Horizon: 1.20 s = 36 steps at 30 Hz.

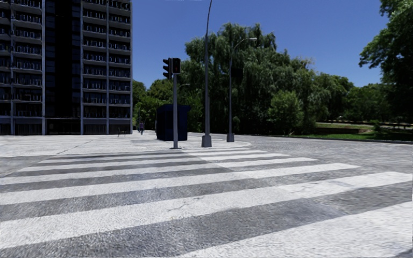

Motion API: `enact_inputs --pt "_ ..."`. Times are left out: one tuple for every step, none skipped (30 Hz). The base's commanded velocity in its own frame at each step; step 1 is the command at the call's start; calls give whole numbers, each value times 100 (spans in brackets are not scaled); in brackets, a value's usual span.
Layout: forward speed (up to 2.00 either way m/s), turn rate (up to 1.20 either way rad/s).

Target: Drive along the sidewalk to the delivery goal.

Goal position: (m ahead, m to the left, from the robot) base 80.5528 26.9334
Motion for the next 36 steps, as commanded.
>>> enact_inputs --pt "200 74" --pt "200 74" --pt "200 74" --pt "200 74" --pt "200 74" --pt "200 74" --pt "200 74" --pt "200 74" --pt "200 74" --pt "200 74" --pt "200 74" --pt "200 71" --pt "200 64" --pt "200 50" --pt "200 6" --pt "200 6" --pt "200 0" --pt "200 0" --pt "200 0" --pt "200 0" --pt "200 0" --pt "200 0" --pt "200 0" --pt "200 0" --pt "200 0" --pt "200 0" --pt "200 0" --pt "200 0" --pt "200 0" --pt "200 0" --pt "200 0" --pt "200 0" --pt "200 0" --pt "200 0" --pt "200 13" --pt "200 43"
